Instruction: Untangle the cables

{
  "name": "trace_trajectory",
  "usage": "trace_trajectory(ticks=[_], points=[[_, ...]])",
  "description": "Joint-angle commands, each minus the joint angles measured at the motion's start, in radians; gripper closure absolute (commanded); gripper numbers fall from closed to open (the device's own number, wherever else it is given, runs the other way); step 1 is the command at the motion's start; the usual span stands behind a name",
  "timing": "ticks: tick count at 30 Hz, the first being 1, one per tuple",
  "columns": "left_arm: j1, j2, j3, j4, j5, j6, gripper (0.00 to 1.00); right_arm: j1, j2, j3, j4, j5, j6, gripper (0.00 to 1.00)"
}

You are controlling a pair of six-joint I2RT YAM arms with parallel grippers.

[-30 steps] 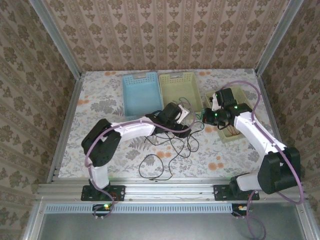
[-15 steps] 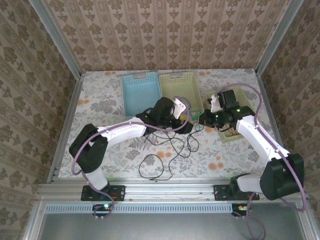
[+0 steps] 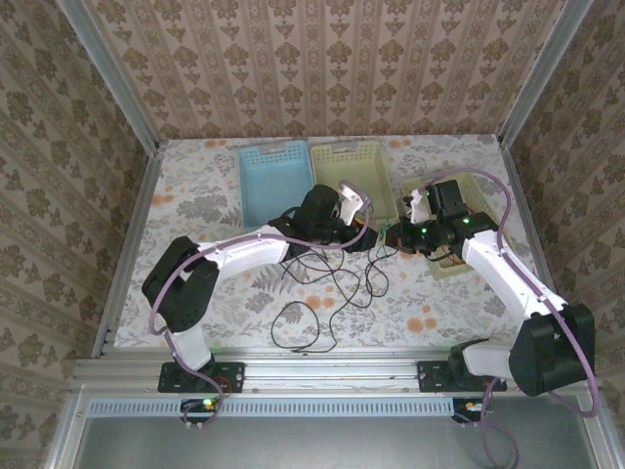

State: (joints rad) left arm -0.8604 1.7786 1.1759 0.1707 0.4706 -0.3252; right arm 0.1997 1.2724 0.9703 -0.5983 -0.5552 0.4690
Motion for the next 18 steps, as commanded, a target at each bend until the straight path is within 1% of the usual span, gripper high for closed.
trace_trajectory(ticks=[1,3,4,5,7,10,13,14,16,18], points=[[0.004,0.021,0.027,0.036,0.017,-0.033,0.70,-0.007,-0.025,-0.002,0.028,-0.035,0.020,1.00],[0.004,0.024,0.020,0.056,0.001,-0.049,0.90,-0.009,-0.026,-0.006,0.033,-0.039,0.025,1.00],[0.006,0.024,0.019,0.066,-0.006,-0.058,0.97,-0.010,-0.029,-0.009,0.036,-0.042,0.026,1.00],[0.009,0.025,0.017,0.076,-0.014,-0.072,1.00,-0.012,-0.031,-0.014,0.038,-0.040,0.029,1.00],[0.018,0.014,0.006,0.096,-0.052,-0.104,1.00,-0.021,-0.041,-0.025,0.041,-0.034,0.034,1.00],[0.040,-0.026,-0.039,0.111,-0.146,-0.140,1.00,-0.058,-0.070,-0.051,0.050,0.002,0.056,1.00],[0.066,-0.098,-0.101,0.105,-0.254,-0.152,1.00,-0.127,-0.113,-0.084,0.057,0.047,0.091,1.00],[0.076,-0.126,-0.125,0.102,-0.287,-0.155,1.00,-0.154,-0.126,-0.097,0.084,0.060,0.107,1.00],[0.098,-0.175,-0.169,0.108,-0.327,-0.162,1.00,-0.204,-0.146,-0.119,0.094,0.082,0.134,1.00],[0.123,-0.228,-0.206,0.117,-0.331,-0.163,1.00,-0.252,-0.166,-0.140,0.097,0.099,0.156,1.00]])
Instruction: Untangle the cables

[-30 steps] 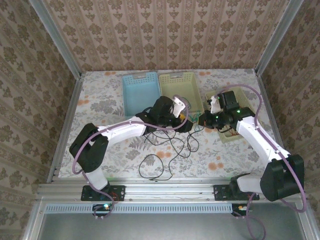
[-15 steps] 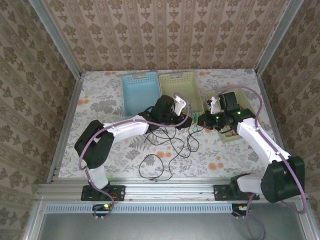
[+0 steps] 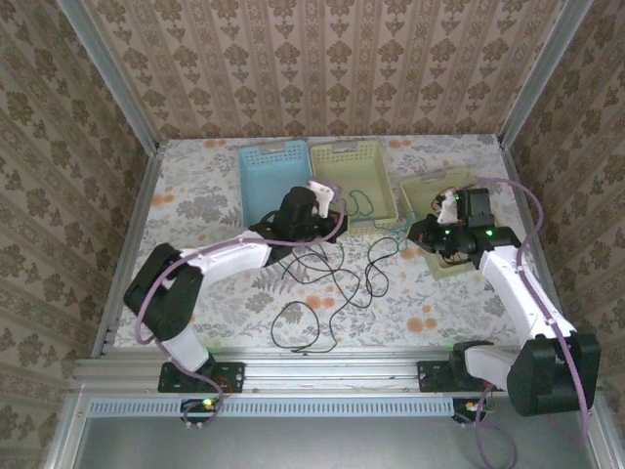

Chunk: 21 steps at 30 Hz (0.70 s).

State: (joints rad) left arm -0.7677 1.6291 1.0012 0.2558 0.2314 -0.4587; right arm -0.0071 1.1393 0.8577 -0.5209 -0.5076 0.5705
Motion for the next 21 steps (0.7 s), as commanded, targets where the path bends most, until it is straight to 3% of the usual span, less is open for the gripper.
trace_trajectory(ticks=[1,8,14,21], points=[[0.038,-0.097,-0.045,0.033,-0.092,-0.029,1.00,-0.060,-0.039,-0.036,0.021,0.059,0.061,1.00],[0.148,-0.271,-0.127,0.033,-0.081,-0.044,1.00,-0.113,-0.050,-0.077,0.026,0.063,0.097,1.00],[0.258,-0.434,-0.147,0.009,0.016,-0.003,1.00,-0.113,-0.038,-0.062,0.000,0.076,0.076,1.00],[0.304,-0.557,-0.128,-0.075,0.086,0.061,1.00,-0.113,-0.010,-0.042,-0.010,0.078,0.057,1.00]])
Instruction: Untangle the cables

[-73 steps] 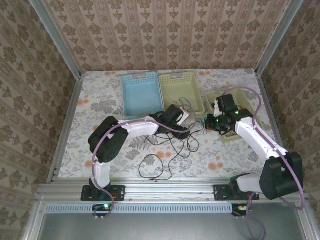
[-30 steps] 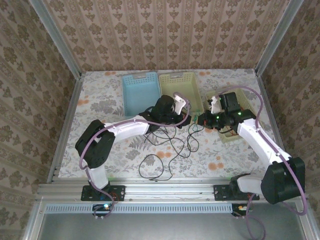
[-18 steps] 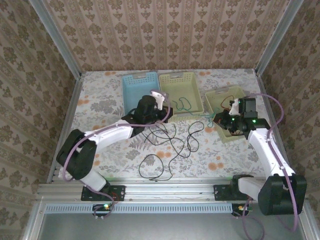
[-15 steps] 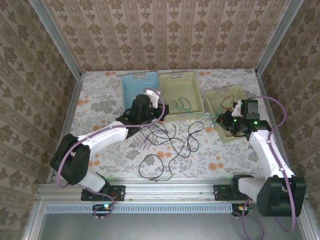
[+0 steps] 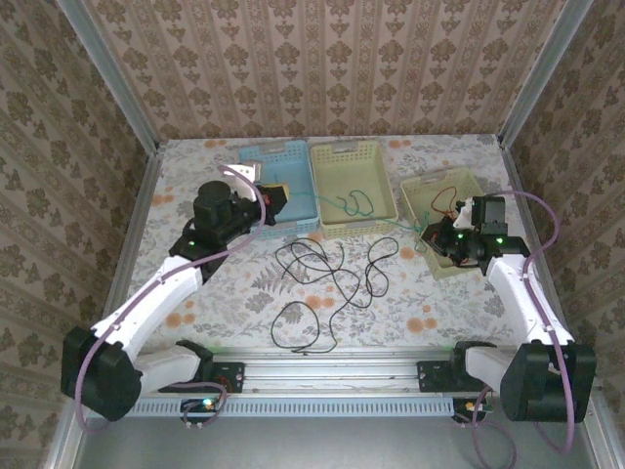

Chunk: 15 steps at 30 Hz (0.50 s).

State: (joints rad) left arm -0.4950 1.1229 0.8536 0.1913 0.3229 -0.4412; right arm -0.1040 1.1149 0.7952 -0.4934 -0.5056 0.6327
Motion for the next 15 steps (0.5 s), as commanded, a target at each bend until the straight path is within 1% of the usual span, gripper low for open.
trace_trajectory(ticks=[1,6,11,13,15], points=[[0.059,-0.071,0.012,-0.004,0.005,0.038,1.00,-0.016,0.016,0.022,-0.039,0.083,-0.009,1.00],[0.120,-0.164,0.012,-0.065,0.017,0.061,1.00,-0.014,0.030,0.040,-0.084,0.110,-0.023,1.00],[0.230,-0.276,0.021,-0.119,0.048,0.068,1.00,-0.014,0.042,0.057,-0.099,0.132,-0.034,1.00],[0.249,-0.294,0.039,-0.151,0.070,0.076,1.00,-0.013,0.043,0.059,-0.093,0.122,-0.031,1.00],[0.249,-0.293,0.052,-0.164,0.101,0.075,1.00,-0.006,0.045,0.063,-0.084,0.109,-0.036,1.00]])
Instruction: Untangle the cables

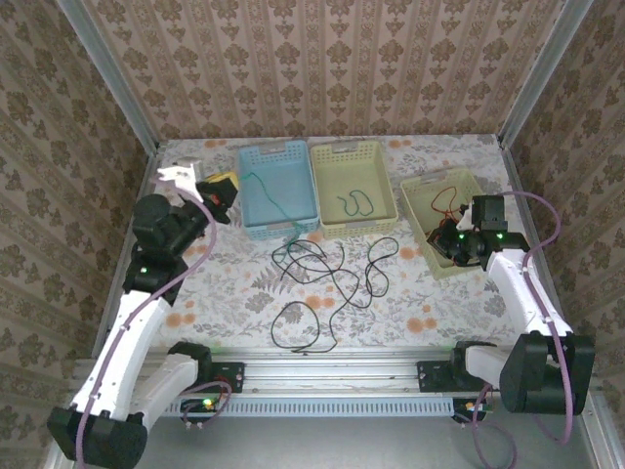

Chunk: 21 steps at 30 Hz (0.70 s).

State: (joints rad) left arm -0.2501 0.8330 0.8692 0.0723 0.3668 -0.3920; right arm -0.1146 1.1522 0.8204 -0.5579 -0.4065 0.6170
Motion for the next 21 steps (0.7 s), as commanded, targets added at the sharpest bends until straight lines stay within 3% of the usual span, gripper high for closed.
trace_trajectory(ticks=[1,6,10,17,21], points=[[0.003,-0.001,0.038,-0.042,0.071,0.016,1.00,0.018,0.006,0.043,-0.014,0.004,-0.030,1.00],[-0.014,0.025,0.041,-0.016,0.126,-0.017,1.00,0.196,-0.003,0.093,0.016,-0.027,-0.144,0.99],[-0.079,0.063,0.055,-0.007,0.108,-0.016,1.00,0.321,0.005,0.115,0.082,-0.050,-0.160,0.95],[-0.282,0.214,0.123,-0.003,-0.118,0.023,1.00,0.325,0.002,0.085,0.165,-0.051,-0.112,0.96],[-0.325,0.307,0.182,0.033,-0.172,0.043,1.00,0.318,-0.025,0.075,0.161,-0.045,-0.127,0.96]])
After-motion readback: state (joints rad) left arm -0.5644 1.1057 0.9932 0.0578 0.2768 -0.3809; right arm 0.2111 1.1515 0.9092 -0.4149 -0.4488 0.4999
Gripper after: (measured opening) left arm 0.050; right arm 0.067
